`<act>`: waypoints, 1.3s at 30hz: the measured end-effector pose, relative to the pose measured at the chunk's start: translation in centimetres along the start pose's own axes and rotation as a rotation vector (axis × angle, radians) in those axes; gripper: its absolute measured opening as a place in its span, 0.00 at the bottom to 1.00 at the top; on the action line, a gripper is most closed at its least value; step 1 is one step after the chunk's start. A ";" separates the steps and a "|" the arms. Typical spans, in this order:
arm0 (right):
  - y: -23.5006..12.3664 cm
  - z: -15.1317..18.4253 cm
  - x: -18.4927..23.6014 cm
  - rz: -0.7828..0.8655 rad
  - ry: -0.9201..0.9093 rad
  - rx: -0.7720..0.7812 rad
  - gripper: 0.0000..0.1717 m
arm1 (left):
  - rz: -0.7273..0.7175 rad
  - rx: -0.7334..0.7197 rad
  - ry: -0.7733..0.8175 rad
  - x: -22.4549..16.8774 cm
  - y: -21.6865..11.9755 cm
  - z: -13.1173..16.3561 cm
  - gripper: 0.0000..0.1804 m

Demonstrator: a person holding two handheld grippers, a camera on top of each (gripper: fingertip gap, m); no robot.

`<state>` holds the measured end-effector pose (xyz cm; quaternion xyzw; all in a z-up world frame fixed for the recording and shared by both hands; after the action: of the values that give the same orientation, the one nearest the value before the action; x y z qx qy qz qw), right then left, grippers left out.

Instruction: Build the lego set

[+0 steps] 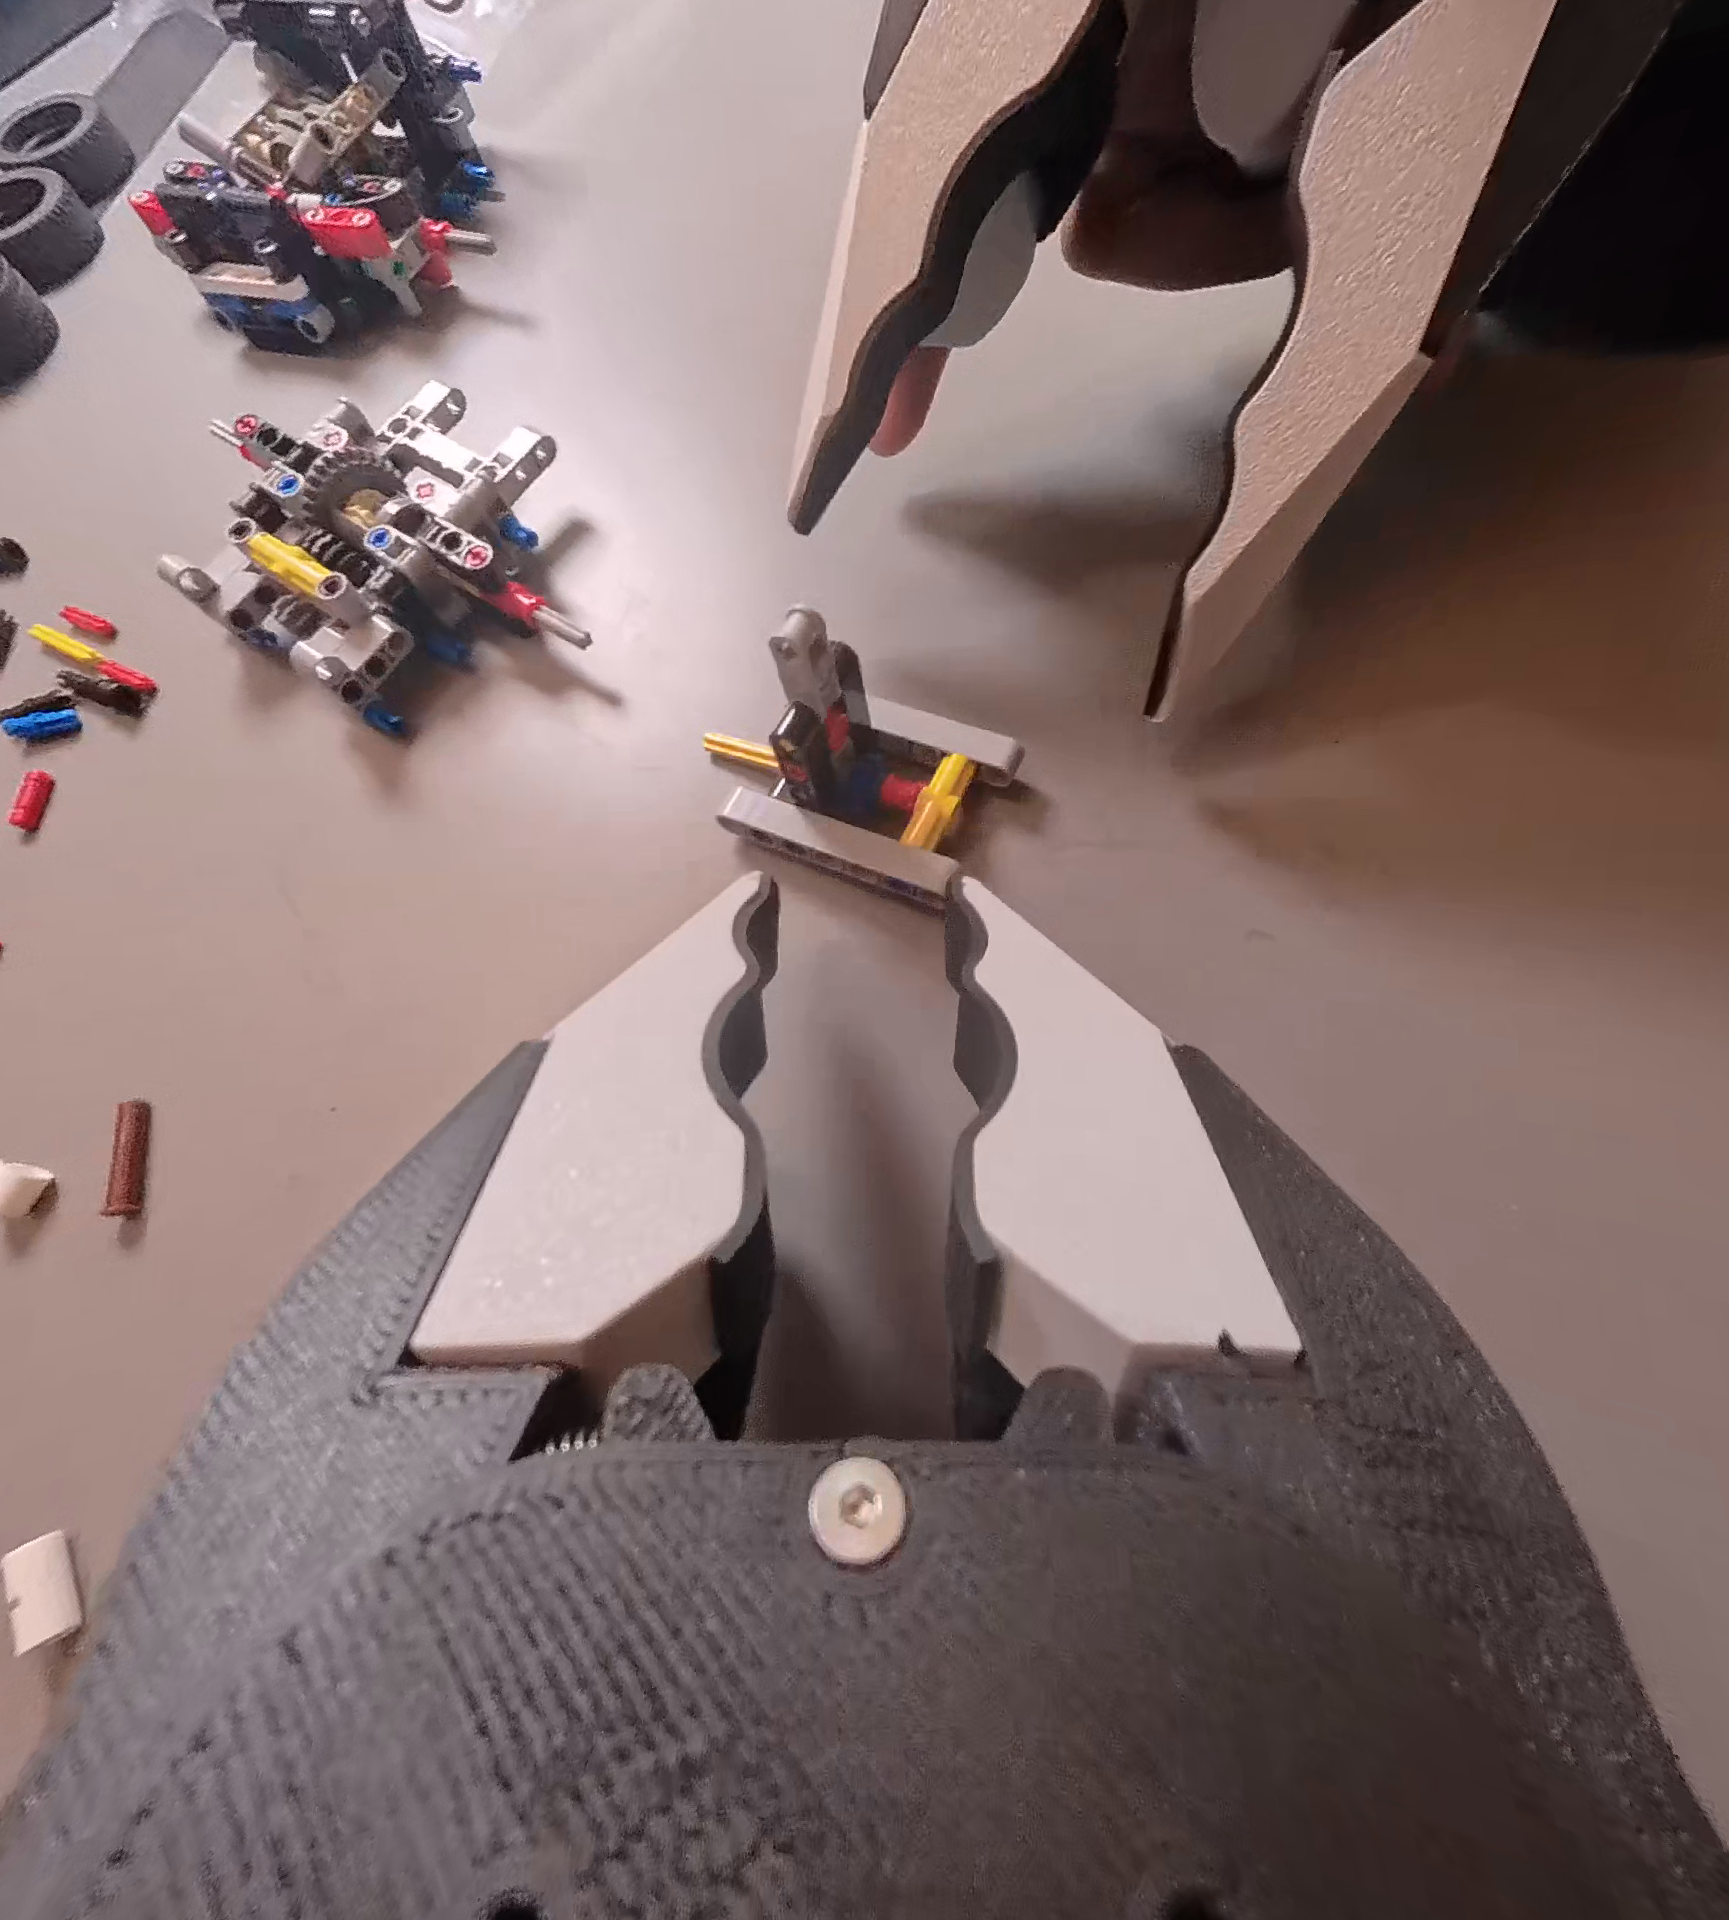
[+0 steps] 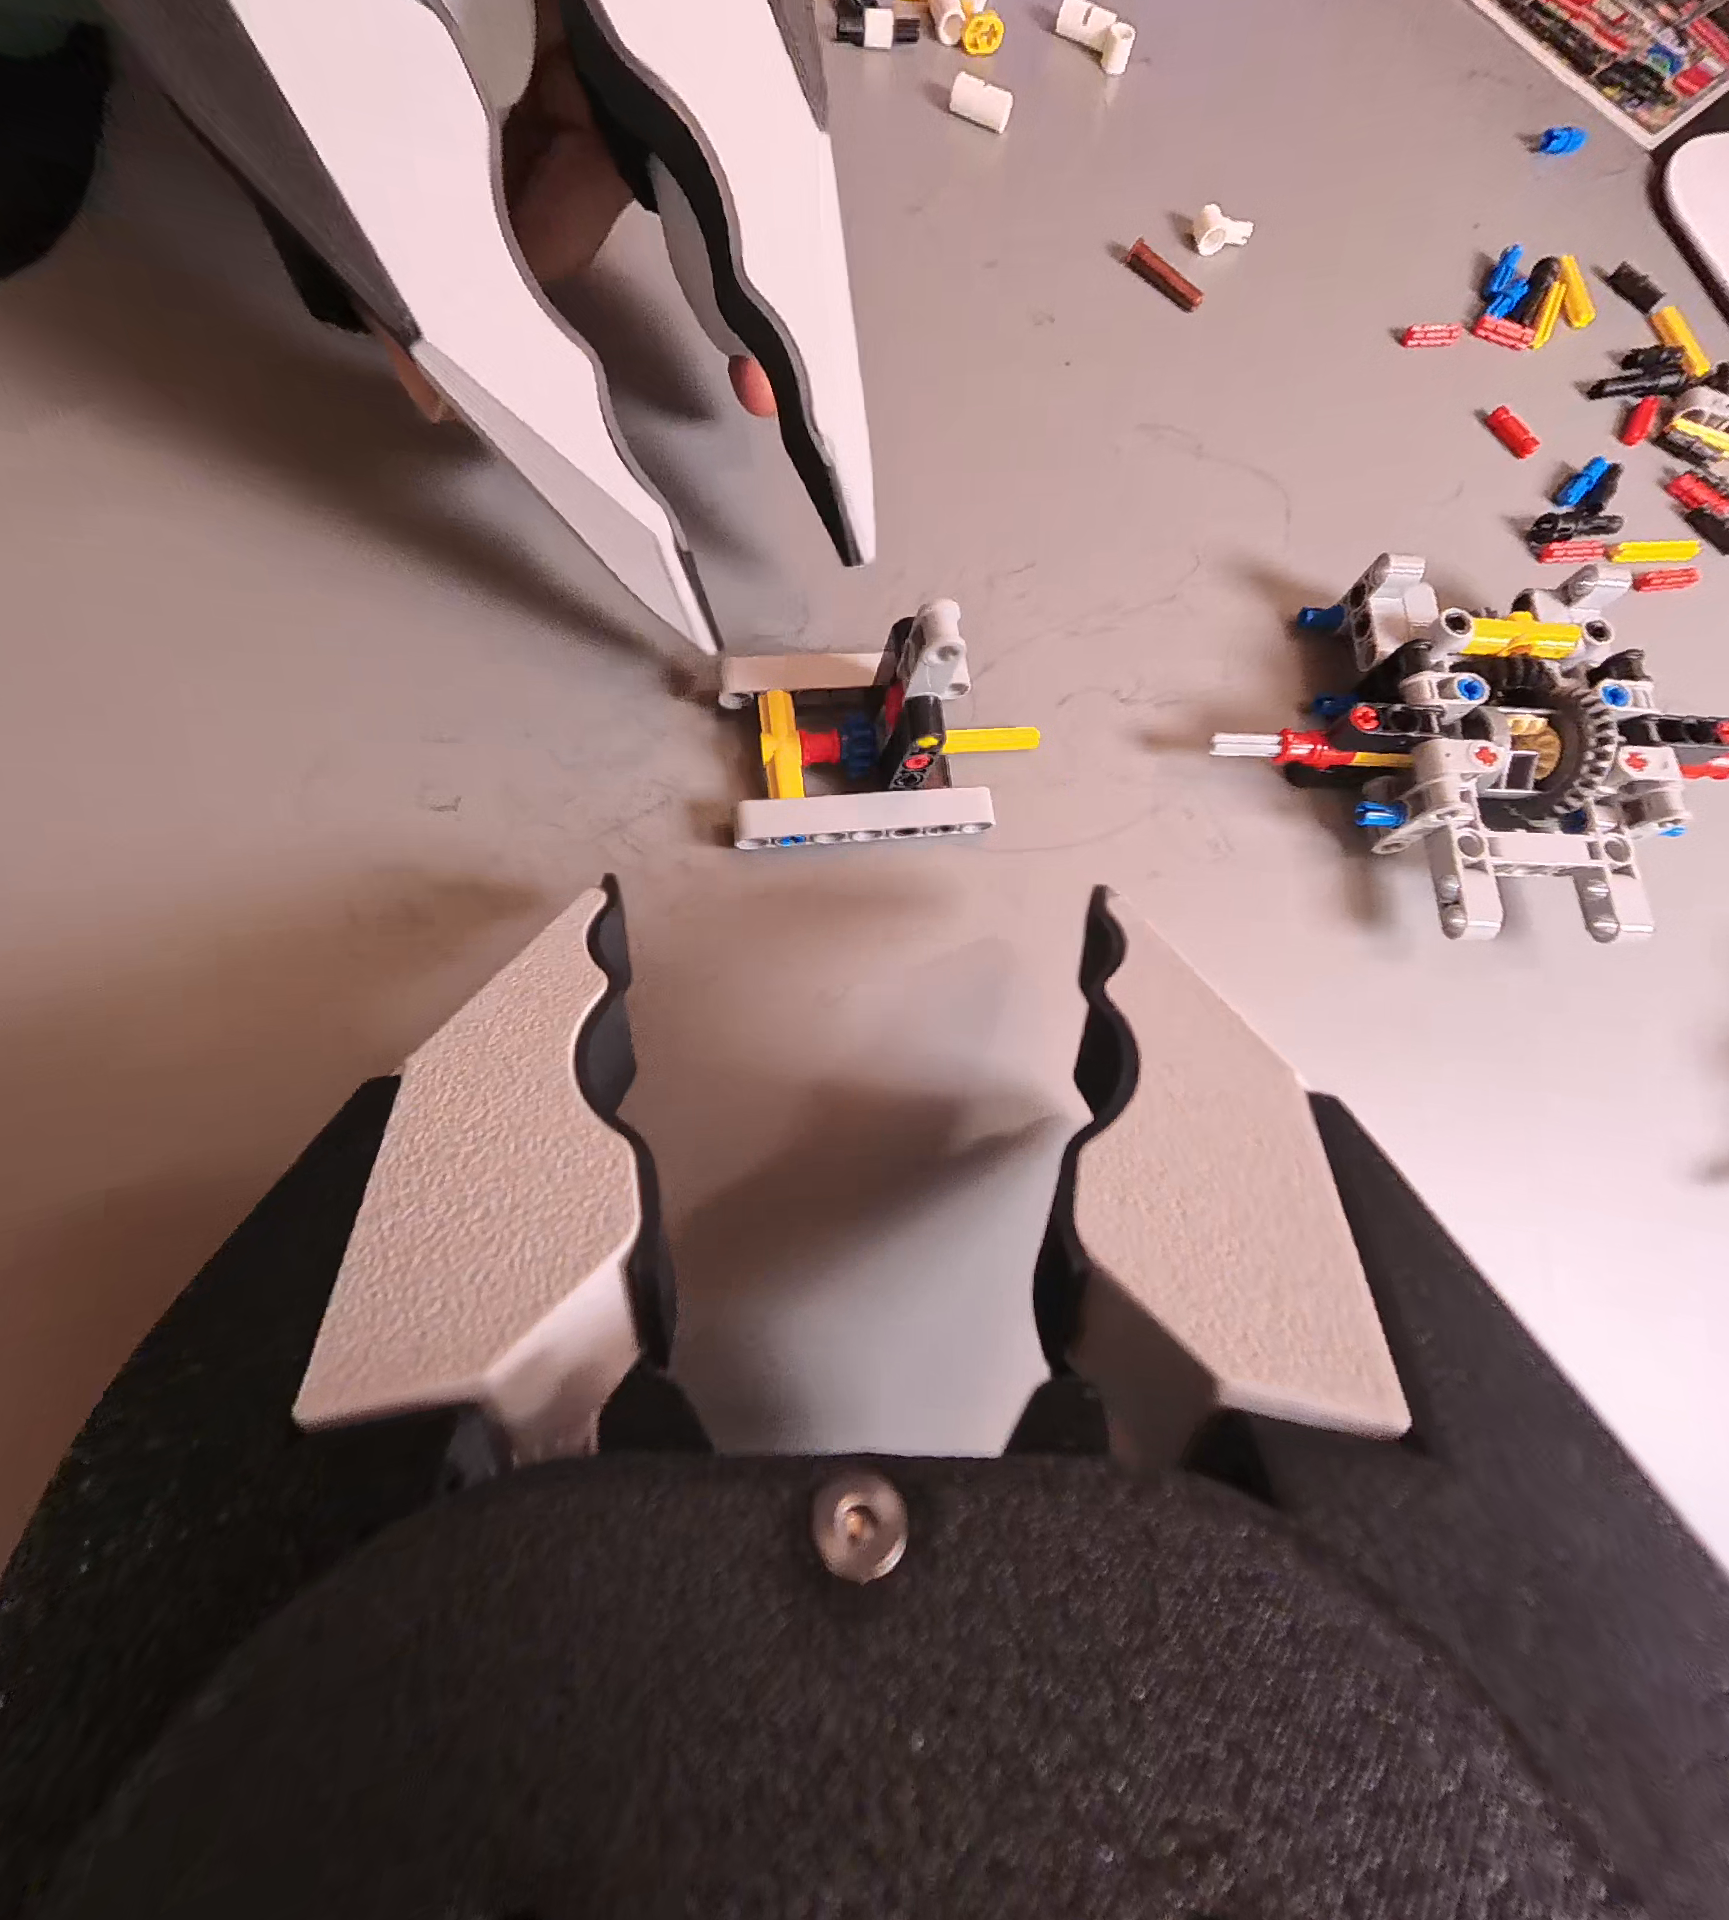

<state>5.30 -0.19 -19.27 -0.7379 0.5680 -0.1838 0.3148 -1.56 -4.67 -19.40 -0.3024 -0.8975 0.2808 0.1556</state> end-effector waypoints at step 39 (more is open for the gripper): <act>3.1 -1.9 -0.8 -0.260 -0.281 -0.016 0.43 | 0.117 0.011 0.066 -0.8 2.1 -0.6 0.20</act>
<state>1.67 -0.42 -19.94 -0.8261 0.4198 -0.1136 0.3585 0.24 -3.54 -20.27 -0.3626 -0.8711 0.2843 0.1700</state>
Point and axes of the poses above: each gripper's, where its closed fingertips meet, y out along the fingers, z out of its underside, x = y × z across the jaws, the point moved 2 cm from there along -y, back along the fingers, and after that the axes turned 1 degree about y, right-handed, at the moved point
